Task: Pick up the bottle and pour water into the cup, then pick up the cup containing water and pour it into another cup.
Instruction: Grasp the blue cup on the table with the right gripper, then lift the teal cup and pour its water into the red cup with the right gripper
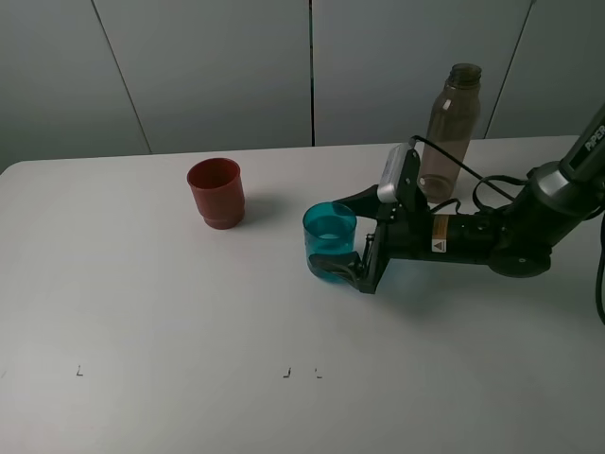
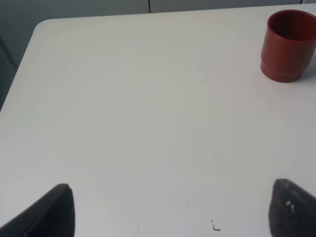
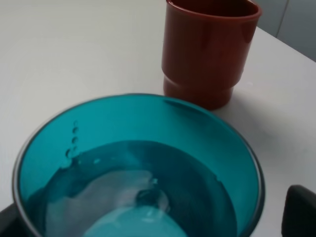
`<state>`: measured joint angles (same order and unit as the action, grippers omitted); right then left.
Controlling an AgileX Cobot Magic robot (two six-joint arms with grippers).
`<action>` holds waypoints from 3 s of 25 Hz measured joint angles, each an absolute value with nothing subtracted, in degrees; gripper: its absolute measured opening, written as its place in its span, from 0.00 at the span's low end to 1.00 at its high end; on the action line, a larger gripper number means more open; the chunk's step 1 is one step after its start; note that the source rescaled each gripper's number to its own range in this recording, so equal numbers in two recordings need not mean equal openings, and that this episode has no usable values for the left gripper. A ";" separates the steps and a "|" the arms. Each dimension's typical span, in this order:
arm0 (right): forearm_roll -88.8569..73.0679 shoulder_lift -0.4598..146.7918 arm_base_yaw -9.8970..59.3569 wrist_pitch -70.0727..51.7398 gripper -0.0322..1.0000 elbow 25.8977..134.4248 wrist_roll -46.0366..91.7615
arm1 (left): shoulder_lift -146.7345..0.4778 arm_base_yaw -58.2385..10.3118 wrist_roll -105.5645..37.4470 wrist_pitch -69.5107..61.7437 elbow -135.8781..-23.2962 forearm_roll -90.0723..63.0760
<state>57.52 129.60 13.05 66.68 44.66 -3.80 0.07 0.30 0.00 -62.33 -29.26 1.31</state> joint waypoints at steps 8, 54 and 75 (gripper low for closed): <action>57.61 129.60 13.05 66.81 1.00 45.30 -5.11 | 0.07 0.30 0.00 -62.33 -29.26 1.31; 59.76 129.60 13.05 68.15 0.17 45.30 -7.50 | 0.07 0.30 -0.39 -62.33 -29.26 1.31; 53.72 124.92 13.05 65.41 0.17 45.30 -13.77 | 0.07 0.30 -0.39 -62.33 -29.26 1.31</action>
<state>53.72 124.92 13.05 65.41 45.30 -13.77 0.07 0.30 -0.39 -62.33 -29.26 1.31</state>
